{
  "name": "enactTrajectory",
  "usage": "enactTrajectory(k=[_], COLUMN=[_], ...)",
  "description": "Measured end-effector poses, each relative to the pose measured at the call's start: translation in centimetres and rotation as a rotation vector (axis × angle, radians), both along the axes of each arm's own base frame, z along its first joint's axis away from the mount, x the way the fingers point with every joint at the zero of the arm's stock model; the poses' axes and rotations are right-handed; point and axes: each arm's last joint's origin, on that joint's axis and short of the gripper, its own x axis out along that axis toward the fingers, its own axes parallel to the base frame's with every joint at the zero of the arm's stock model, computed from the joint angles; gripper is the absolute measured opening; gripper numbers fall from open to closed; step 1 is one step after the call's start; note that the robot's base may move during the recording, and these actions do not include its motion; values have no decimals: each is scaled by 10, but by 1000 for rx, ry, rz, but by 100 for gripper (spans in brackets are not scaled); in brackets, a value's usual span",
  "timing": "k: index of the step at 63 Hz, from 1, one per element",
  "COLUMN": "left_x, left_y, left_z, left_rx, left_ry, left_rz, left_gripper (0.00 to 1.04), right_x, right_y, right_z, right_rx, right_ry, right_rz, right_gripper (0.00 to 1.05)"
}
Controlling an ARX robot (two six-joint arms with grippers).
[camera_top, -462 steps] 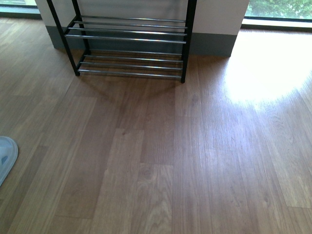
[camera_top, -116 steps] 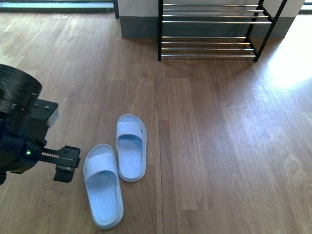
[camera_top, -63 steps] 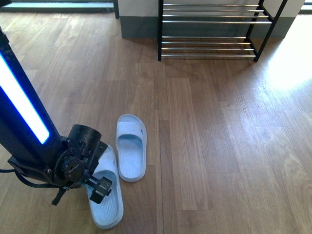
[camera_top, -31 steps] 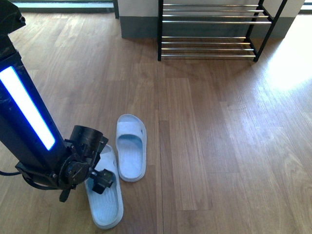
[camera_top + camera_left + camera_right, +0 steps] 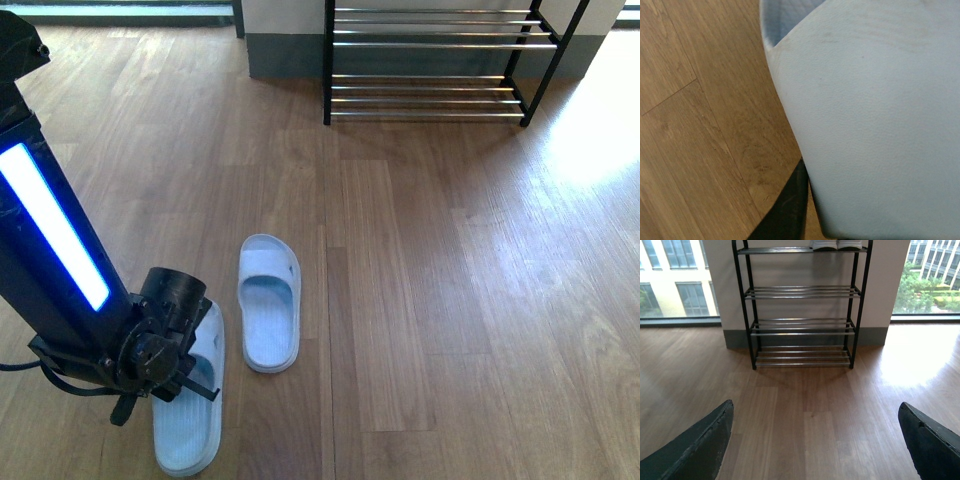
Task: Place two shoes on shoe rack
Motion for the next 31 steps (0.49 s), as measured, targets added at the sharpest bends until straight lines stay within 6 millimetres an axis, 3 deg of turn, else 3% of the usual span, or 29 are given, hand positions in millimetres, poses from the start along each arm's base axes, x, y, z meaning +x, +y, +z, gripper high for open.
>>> enactTrajectory(k=[7,14,22,31], left_x=[3,5,12,10], left_y=[4,11,21,37], left_z=[10,39,98,185], left_rx=[-18,-71,-125,-168], left_ry=[5,-14,-137,-312], left_rz=[27,90,155,241], left_gripper=[2,2,2,2], right_x=[0,0,0,0], right_y=[0,0,0,0], right_z=[0,0,0,0], right_rx=[0,0,0,0], right_ry=[0,0,0,0], right_rz=[0,0,0,0], right_gripper=[95,95,95,95])
